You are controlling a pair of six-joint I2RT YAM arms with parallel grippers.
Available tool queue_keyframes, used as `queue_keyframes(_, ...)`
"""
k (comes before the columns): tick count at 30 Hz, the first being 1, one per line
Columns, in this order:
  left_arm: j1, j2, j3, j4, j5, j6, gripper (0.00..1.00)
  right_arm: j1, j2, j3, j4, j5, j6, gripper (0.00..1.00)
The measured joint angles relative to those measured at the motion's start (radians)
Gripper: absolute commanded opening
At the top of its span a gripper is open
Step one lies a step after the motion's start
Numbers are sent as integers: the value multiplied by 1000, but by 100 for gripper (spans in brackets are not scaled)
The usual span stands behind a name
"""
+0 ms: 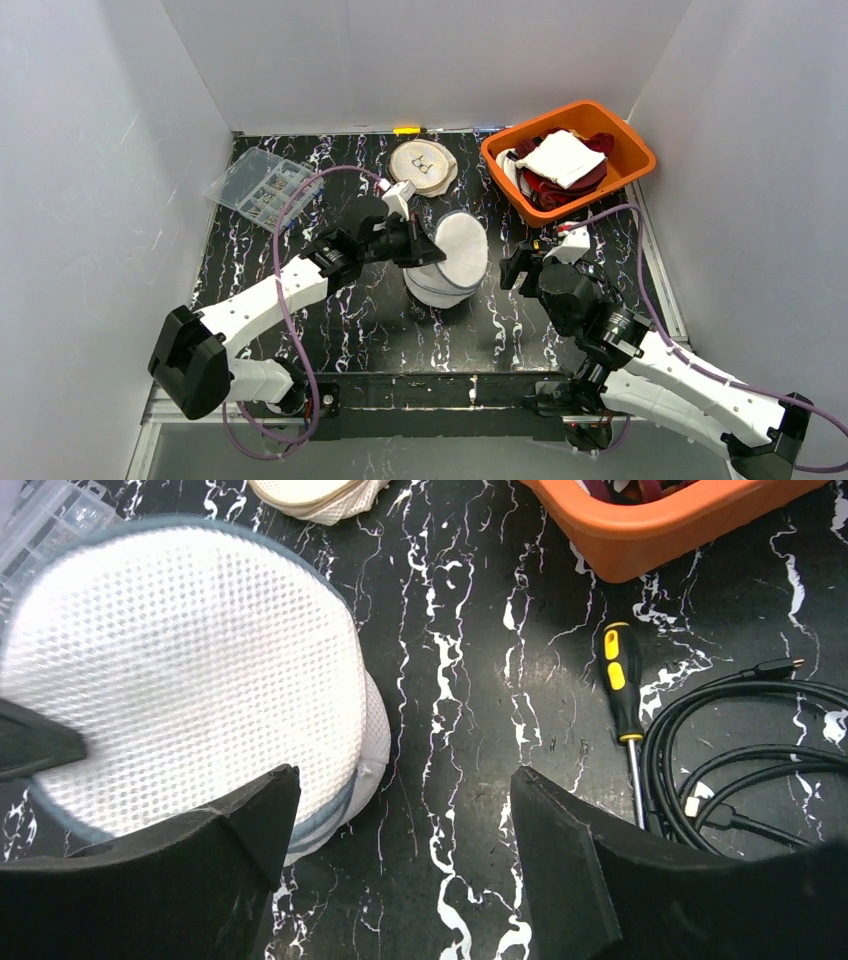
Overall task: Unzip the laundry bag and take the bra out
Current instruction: Close the laundry bag at the center of the board.
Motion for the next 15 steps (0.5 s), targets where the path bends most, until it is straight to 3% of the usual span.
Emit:
queue_keyframes(8, 78, -7, -187, 56, 50, -33, 0, 0, -16, -88, 64, -50, -10, 85)
queue_keyframes(15, 112, -47, -227, 100, 65, -43, 0, -51, 117, -167, 234, -223, 83, 87)
